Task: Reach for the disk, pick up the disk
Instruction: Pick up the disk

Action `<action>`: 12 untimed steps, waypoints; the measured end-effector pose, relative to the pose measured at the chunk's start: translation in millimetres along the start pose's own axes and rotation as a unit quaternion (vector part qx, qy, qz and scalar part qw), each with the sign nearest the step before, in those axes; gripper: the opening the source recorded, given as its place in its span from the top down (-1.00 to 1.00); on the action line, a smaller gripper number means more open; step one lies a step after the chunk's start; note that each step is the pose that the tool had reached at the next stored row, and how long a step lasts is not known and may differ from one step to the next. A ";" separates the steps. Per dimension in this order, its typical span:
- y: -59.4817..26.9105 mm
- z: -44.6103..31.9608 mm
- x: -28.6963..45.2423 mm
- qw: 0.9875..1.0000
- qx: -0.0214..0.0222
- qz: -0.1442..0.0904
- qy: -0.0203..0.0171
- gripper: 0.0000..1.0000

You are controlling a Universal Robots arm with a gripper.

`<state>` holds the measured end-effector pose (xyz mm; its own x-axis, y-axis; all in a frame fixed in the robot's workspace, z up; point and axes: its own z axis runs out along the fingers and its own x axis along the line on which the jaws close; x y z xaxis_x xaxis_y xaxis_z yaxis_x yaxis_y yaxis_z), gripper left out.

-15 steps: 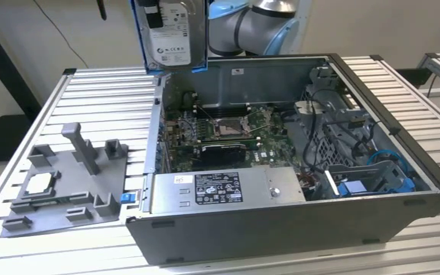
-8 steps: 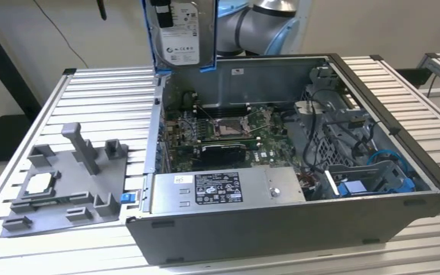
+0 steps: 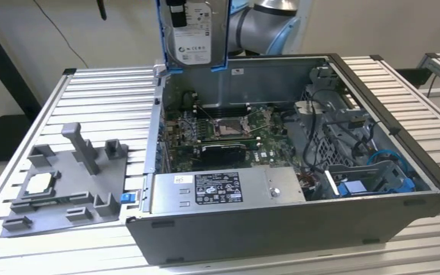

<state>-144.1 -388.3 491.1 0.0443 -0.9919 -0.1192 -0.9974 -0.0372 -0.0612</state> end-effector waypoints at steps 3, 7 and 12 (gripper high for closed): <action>-7.1 0.4 0.3 1.000 0.000 0.000 0.000 1.00; -17.4 1.0 0.8 1.000 0.000 0.000 0.000 1.00; -30.3 1.7 1.3 1.000 -0.001 0.000 0.000 1.00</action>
<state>-113.7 -388.3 491.1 0.0440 -0.9919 -0.1192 -0.9975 -0.0371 -0.0594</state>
